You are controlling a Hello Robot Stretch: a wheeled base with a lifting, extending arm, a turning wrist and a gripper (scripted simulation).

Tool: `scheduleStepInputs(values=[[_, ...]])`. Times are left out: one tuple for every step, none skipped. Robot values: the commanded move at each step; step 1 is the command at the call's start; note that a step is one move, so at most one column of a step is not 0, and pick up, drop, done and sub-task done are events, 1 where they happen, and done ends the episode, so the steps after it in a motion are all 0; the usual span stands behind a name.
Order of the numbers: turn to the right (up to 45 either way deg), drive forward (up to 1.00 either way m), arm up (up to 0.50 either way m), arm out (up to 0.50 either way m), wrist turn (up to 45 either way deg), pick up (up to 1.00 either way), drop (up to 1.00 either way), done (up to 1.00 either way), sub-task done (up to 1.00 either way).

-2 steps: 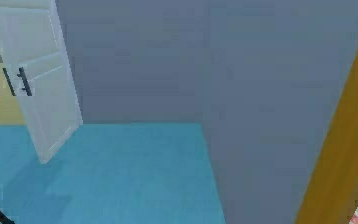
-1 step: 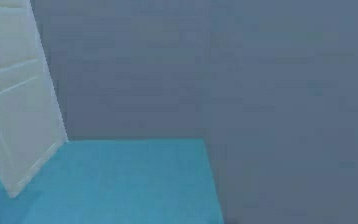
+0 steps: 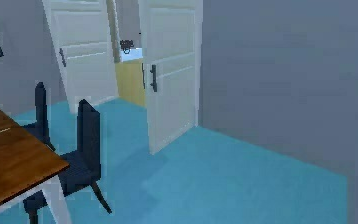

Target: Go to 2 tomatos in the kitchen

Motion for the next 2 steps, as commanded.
scheduleStepInputs(values=[[0.0, 0.6, 0.0, 0.0, 0.0, 0.0, 0.0, 0.0, 0.0], [-18.0, 0.0, 0.0, 0.0, 0.0, 0.0, 0.0, 0.0, 0.0]])
